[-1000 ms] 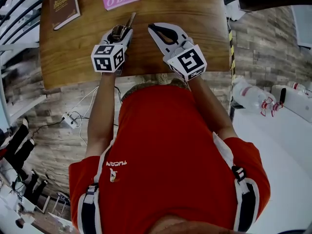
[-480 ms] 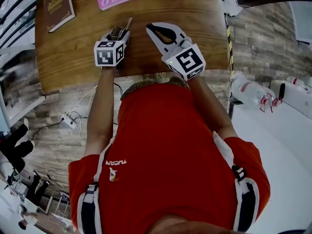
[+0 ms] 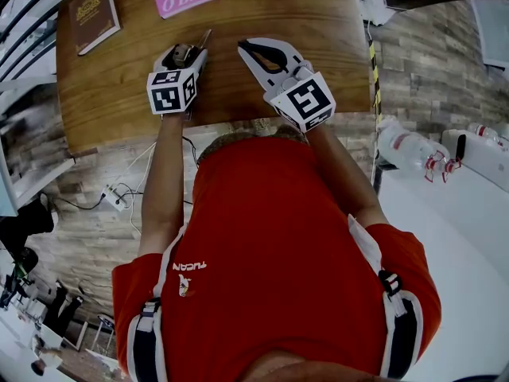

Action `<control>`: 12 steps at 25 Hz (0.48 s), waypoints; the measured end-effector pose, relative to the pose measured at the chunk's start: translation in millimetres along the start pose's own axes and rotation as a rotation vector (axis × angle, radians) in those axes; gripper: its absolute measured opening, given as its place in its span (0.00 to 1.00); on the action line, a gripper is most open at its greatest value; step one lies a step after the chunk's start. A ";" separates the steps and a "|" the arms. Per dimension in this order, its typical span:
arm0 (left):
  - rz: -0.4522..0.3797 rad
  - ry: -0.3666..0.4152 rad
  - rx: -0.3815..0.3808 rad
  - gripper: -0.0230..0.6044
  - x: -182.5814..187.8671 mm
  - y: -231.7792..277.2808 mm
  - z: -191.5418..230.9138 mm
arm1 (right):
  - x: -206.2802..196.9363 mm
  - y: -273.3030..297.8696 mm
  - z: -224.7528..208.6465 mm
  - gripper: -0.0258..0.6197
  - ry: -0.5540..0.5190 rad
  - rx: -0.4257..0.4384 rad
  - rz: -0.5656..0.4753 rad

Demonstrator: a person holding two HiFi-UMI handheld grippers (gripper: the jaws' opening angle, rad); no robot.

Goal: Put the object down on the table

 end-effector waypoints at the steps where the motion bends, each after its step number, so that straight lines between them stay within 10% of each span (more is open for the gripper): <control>1: -0.010 -0.002 0.012 0.50 -0.2 -1.6 2.0 | -0.4 -0.4 -0.5 0.08 0.001 -0.001 0.001; 12: -0.057 -0.017 0.054 0.51 -1.0 -14.5 17.8 | -1.1 -0.3 -2.0 0.08 0.020 -0.009 0.003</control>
Point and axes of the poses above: the fingertips, and each gripper's own axes: y forward along the fingers, z to its left, x out of its top, the point moved 8 cm from there along -y, backward along the fingers, and after that the axes turned 10 degrees about -x, right-handed, at the moved point
